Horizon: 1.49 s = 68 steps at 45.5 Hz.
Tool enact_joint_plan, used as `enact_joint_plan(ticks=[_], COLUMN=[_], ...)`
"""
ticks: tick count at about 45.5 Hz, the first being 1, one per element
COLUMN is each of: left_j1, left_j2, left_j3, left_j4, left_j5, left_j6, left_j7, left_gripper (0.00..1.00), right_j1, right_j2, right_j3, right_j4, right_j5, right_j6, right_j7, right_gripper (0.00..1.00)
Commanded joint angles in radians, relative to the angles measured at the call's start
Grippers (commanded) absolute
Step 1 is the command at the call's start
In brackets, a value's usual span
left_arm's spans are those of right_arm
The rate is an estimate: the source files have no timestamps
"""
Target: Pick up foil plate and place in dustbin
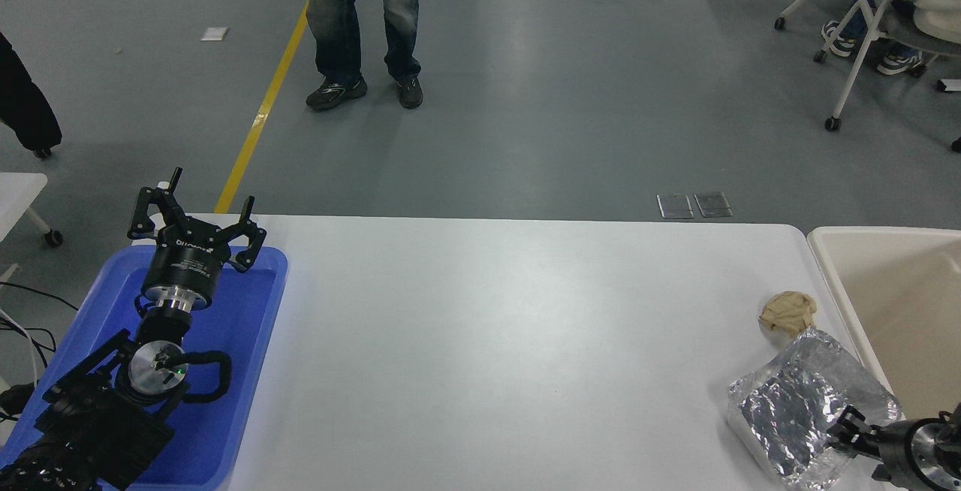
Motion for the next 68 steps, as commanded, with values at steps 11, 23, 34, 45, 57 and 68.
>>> enact_joint_plan(ticks=[11,23,34,45,57,68], left_j1=[0.0,0.0,0.0,0.0,0.0,0.0], left_j2=[0.0,0.0,0.0,0.0,0.0,0.0], left_j3=[0.001,-0.001,-0.001,0.001,0.001,0.001], left_j4=[-0.001,0.0,0.0,0.0,0.0,0.0], left_j5=[-0.001,0.001,0.001,0.001,0.001,0.001], left_j6=[0.0,0.0,0.0,0.0,0.0,0.0], left_j7=[0.0,0.0,0.001,0.001,0.001,0.001], left_gripper=[1.0,1.0,1.0,1.0,1.0,1.0], right_j1=[-0.011,0.012,0.176,0.481,0.848,1.138], right_j2=[0.009,-0.013,-0.126,-0.214,-0.215,-0.189], right_j3=[-0.009,-0.024,-0.13,-0.28,-0.475,-0.593], right_j4=[-0.021,-0.021,0.016,0.08,0.15,0.16], right_j5=[-0.016,-0.021,-0.055,-0.084,-0.089,-0.095], right_j6=[-0.012,-0.003,0.043,0.183,0.326,0.479], right_j7=[0.002,0.002,0.002,-0.004,-0.009,-0.01], right_gripper=[0.0,0.0,0.0,0.0,0.0,0.0])
